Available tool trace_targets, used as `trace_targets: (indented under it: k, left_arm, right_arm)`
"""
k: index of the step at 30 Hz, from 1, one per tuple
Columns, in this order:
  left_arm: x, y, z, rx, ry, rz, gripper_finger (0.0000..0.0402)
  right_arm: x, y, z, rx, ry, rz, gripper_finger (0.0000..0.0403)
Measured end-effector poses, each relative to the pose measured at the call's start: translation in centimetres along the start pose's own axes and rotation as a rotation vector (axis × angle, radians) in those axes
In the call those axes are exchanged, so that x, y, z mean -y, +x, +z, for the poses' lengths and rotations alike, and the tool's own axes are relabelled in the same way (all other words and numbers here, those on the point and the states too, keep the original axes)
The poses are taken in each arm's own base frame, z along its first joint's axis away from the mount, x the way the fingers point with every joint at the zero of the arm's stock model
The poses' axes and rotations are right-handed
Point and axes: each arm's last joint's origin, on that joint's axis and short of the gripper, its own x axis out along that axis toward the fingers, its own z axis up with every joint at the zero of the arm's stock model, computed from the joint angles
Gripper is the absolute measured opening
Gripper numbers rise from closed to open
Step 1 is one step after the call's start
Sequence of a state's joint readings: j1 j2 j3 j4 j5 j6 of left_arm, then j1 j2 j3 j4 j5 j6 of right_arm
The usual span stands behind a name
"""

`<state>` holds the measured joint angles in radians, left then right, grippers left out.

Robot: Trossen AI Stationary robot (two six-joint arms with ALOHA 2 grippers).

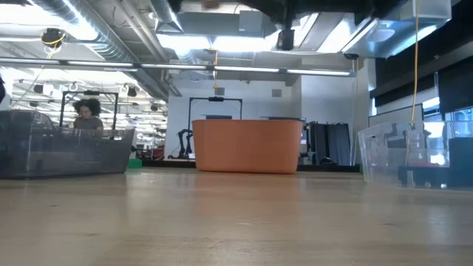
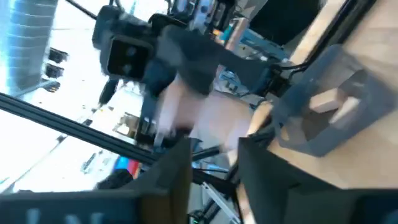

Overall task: Sort & place blocks by color
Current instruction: Put the brown block into the black bin

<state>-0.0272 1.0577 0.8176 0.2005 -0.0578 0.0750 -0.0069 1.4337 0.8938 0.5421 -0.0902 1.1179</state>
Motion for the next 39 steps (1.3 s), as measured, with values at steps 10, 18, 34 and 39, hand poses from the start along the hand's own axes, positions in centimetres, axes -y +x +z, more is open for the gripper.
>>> trace_targets:
  k: [10, 18, 34, 39]
  left_arm:
    - [-1.7, -7.3, 1.2, -0.079, -0.177, 0.077, 0.0124]
    - [-1.5, -9.6, -1.1, 0.128, -0.380, 0.089, 0.0124]
    - [-1.5, -10.4, -1.4, 0.252, -0.497, 0.054, 0.0124]
    - [-1.5, -10.4, -1.4, 0.252, -0.499, 0.058, 0.0124]
  right_arm:
    - [-1.4, -7.3, 1.6, -0.058, -0.160, -0.387, 0.0202]
    - [-3.4, -11.1, 0.6, -0.047, -0.446, -0.480, 0.0204]
    - [-6.2, -10.2, 1.6, 0.114, -0.840, -0.275, 0.0204]
    - [-6.2, -10.2, 1.6, 0.113, -0.834, -0.274, 0.0204]
